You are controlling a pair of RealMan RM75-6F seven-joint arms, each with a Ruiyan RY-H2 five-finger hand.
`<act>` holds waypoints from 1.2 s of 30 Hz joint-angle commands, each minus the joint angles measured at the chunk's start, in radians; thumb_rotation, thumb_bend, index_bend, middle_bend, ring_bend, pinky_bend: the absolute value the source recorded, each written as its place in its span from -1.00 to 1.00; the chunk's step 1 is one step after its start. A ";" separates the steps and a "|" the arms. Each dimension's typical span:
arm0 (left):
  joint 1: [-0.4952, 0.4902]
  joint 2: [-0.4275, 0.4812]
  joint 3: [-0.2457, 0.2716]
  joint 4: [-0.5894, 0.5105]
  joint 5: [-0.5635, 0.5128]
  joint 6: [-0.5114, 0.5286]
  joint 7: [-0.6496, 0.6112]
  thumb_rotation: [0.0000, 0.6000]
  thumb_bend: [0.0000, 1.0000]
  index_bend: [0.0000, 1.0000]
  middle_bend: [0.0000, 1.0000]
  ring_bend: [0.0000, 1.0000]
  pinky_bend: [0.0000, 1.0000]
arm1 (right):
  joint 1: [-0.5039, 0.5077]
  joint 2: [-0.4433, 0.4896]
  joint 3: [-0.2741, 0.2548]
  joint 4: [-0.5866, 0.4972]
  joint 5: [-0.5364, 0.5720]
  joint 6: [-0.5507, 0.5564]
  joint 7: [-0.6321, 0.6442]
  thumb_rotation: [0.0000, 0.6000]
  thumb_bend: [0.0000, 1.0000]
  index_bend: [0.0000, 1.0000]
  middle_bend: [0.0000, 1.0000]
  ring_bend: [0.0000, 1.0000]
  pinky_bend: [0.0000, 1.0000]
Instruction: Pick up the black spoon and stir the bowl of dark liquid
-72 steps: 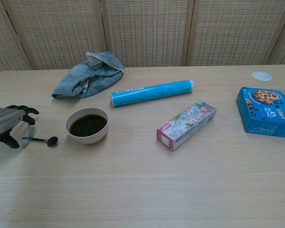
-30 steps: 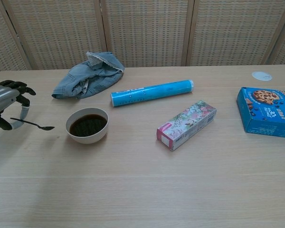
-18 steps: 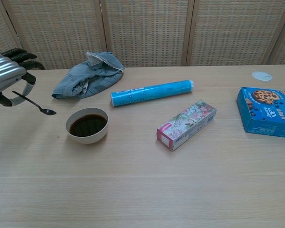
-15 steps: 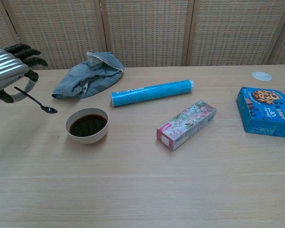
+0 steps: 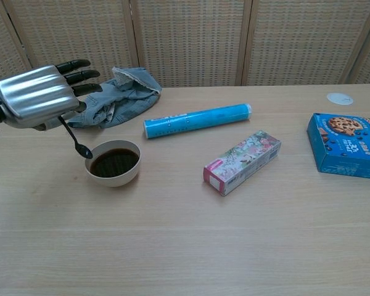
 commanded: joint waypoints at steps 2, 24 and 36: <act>-0.023 -0.019 0.008 0.006 0.012 -0.027 0.024 1.00 -0.18 0.44 -0.68 -1.00 -1.00 | 0.001 -0.002 0.000 0.003 0.002 -0.002 0.004 1.00 -0.57 -0.66 -0.70 -1.00 -1.00; -0.093 -0.165 -0.017 0.076 -0.013 -0.118 0.136 1.00 -0.18 0.45 -0.68 -1.00 -1.00 | -0.004 -0.011 0.004 0.043 0.023 -0.016 0.041 1.00 -0.57 -0.66 -0.70 -1.00 -1.00; -0.128 -0.246 -0.064 0.162 -0.077 -0.156 0.192 1.00 -0.18 0.45 -0.68 -1.00 -1.00 | -0.006 -0.013 0.008 0.055 0.040 -0.031 0.046 1.00 -0.57 -0.66 -0.70 -1.00 -1.00</act>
